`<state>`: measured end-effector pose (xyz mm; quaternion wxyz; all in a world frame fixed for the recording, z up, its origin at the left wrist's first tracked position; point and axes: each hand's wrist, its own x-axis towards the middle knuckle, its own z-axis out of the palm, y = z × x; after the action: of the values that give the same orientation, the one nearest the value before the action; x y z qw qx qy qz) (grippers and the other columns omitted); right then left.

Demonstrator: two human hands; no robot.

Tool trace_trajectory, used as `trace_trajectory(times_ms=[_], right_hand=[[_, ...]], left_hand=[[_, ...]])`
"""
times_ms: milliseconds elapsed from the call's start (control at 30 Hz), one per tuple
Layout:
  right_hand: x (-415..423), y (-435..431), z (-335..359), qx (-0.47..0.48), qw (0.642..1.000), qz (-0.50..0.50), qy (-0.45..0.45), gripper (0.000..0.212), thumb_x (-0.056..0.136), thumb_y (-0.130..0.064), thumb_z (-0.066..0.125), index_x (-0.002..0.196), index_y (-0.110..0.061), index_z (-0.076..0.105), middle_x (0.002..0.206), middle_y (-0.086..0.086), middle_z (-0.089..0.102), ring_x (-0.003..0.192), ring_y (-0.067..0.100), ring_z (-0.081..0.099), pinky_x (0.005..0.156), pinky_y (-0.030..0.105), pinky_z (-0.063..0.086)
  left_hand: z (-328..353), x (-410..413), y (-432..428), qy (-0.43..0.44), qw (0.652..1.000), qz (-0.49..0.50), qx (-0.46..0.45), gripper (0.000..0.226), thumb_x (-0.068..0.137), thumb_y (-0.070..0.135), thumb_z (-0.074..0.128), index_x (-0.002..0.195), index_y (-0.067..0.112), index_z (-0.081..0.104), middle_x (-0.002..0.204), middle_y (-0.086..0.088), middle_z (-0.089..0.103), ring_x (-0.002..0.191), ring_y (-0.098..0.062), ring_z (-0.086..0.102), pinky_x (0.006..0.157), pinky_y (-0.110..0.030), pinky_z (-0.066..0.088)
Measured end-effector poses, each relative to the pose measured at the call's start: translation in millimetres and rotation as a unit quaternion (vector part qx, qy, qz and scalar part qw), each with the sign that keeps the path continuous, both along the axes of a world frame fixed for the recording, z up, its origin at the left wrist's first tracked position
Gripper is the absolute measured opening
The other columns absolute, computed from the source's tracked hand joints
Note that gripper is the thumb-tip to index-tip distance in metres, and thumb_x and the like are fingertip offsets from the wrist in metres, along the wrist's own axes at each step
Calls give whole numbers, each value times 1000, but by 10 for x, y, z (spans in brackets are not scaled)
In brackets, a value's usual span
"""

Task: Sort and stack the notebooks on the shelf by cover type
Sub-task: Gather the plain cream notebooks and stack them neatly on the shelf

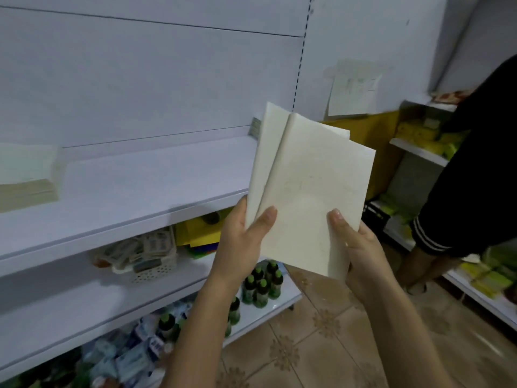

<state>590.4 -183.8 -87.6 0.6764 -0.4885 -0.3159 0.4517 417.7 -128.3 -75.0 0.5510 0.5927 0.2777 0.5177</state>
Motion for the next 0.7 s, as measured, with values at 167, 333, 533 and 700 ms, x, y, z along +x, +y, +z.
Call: trace_trajectory(times_ms=[167,333,533,700], right_hand=[[326,22,114,29,997,-55,-38,35,75,-44,65,106,-28,64,96,-7,74,84,16,72,58,29,57],[587,250,183,70,993,-70,-61,27,78,-40,67,103,-31,66,95,-10,73,85,13,71,59,28,57],[939,891,285,103,982,-70,-140,35,85,-32,59,120,-26,59,111,-8,70,99,12,67,70,23,55],[1294,1625,472,122,967,-120,-189,32,88,-35,56,120,-29,58,110,-11,69,98,9,67,72,21,56]], left_hand=[[135,432,93,-27,1000,6,-2,21,82,37,61,102,30,62,90,15,72,81,-1,67,62,-15,52],[153,727,407,-40,999,12,12,21,81,42,61,101,34,63,93,13,71,84,-3,67,65,-17,53],[210,1195,1160,-61,997,38,10,16,83,44,58,95,35,63,89,11,68,87,-8,64,76,-28,56],[374,1597,1919,-61,997,33,24,27,82,49,56,104,34,58,93,14,68,89,-2,65,67,-17,54]])
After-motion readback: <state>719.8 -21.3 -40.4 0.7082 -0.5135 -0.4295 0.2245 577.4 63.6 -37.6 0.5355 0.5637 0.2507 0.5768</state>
